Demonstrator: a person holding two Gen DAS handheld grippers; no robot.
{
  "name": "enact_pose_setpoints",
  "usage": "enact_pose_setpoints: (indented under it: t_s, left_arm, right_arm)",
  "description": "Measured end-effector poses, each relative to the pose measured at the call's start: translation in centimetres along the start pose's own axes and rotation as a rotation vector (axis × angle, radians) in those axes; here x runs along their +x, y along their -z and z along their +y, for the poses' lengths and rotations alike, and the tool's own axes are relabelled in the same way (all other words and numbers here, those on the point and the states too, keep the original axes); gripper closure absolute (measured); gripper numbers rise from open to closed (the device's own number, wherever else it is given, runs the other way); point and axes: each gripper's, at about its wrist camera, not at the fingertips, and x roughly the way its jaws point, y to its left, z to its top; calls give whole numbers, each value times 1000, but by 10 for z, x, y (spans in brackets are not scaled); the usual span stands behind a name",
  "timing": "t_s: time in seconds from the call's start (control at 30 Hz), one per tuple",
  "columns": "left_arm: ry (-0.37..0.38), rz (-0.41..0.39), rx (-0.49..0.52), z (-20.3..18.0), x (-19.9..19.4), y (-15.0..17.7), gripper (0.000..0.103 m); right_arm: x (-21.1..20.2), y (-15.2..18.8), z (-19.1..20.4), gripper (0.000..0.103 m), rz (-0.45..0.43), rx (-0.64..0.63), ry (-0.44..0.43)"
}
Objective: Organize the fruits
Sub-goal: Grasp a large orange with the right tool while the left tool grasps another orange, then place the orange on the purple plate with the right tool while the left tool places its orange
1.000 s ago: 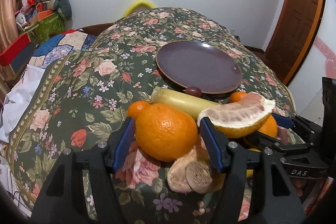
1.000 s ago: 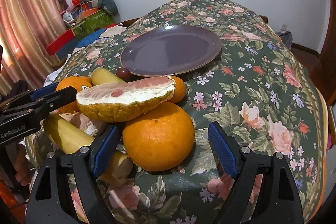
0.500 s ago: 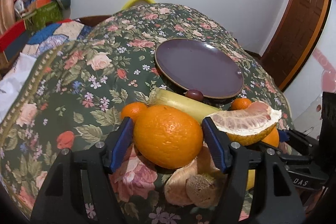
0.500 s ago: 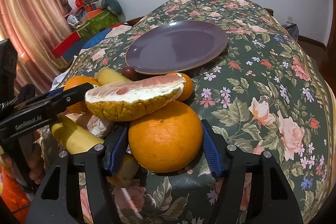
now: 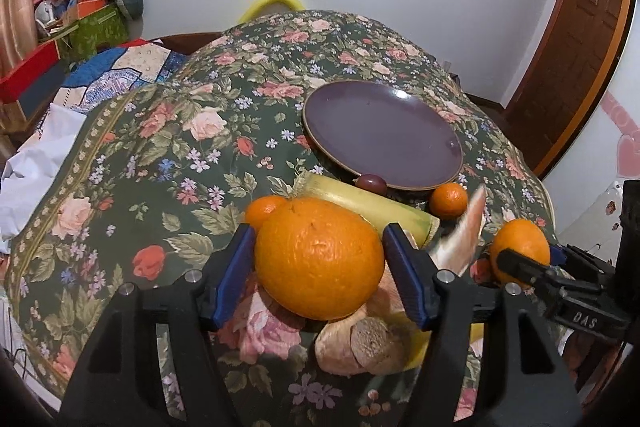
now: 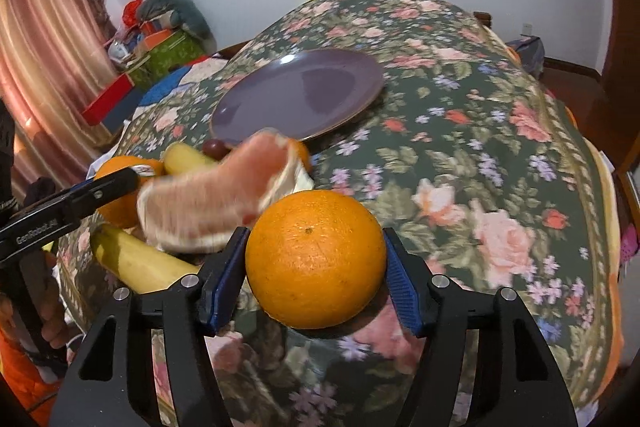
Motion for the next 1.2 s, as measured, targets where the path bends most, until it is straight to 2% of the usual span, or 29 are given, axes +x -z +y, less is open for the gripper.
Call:
enact_pose_setpoints:
  t_s: [0.27, 0.53, 0.87, 1.2]
  left_arm:
    - [16, -57, 21, -12, -28, -9, 38]
    - [37, -118, 41, -26, -38, -30, 38]
    - [68, -152, 60, -36, -26, -60, 38]
    - [67, -156, 82, -41, 1, -95, 38]
  right_arm:
    - [-19, -13, -5, 42, -53, 13, 14]
    - [-36, -39, 1, 42, -150, -14, 16]
    - [-30, -72, -1, 42, -213, -28, 23]
    - [-7, -98, -5, 42, -222, -54, 35]
